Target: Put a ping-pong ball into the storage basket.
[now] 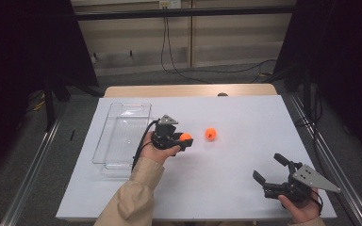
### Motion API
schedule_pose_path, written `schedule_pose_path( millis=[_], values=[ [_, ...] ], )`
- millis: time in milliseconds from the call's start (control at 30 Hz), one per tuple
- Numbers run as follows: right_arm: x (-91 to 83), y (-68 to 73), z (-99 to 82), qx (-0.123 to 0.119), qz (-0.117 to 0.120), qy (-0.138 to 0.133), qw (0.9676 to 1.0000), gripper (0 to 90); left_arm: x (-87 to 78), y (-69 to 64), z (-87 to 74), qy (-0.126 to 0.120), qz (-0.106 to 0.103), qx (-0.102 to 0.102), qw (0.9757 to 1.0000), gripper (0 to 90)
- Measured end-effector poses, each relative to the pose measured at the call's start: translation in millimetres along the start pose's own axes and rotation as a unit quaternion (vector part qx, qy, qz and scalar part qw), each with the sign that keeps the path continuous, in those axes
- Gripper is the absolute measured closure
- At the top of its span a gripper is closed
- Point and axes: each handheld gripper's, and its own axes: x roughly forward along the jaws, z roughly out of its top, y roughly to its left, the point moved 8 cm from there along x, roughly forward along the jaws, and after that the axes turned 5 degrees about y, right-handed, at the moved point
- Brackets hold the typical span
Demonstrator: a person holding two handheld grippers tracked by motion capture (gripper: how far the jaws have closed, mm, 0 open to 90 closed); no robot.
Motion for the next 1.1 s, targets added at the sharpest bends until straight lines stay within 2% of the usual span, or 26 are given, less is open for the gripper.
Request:
schedule_pose_path(
  millis=[100, 233, 367, 533, 700, 767, 833, 1100],
  values=[
    [0.3, -0.3, -0.2, -0.001, -0.001, 0.000, 1.0000, 1.2, -1.8, 1.9, -0.4, 0.005, 0.001, 0.004, 1.0000, 51.2],
    [0.2, 0.0, -0.1, -0.001, 0.000, 0.000, 1.0000, 1.3, -1.9, 1.7, -0.1, 0.002, 0.001, -0.003, 1.0000, 51.2],
    [0.1, 0.0, -0.1, 0.000, 0.000, 0.000, 1.0000, 1.3, -3.4, 3.6, -0.2, 0.007, 0.002, 0.002, 1.0000, 51.2],
    [-0.1, -0.6, -0.4, -0.003, 0.000, 0.001, 1.0000, 1.3, -4.9, 6.0, 1.5, -0.004, 0.003, -0.006, 1.0000, 51.2],
    [0.2, -0.6, -0.5, -0.001, -0.001, 0.002, 1.0000, 1.3, -7.5, 8.6, 1.1, -0.002, 0.005, -0.009, 0.9999, 51.2],
    [0.1, -0.7, -0.4, 0.000, -0.001, 0.001, 1.0000, 1.3, -9.0, 10.3, 0.6, 0.001, 0.004, -0.003, 1.0000, 51.2],
    [0.0, -0.7, -0.4, 0.000, -0.001, 0.001, 1.0000, 1.2, -10.1, 11.5, 1.0, -0.002, 0.008, -0.011, 0.9999, 51.2],
    [0.1, -0.9, -0.1, -0.001, -0.001, 0.000, 1.0000, 1.2, -15.5, 16.6, 1.9, -0.004, 0.015, -0.013, 0.9998, 51.2]
  ],
)
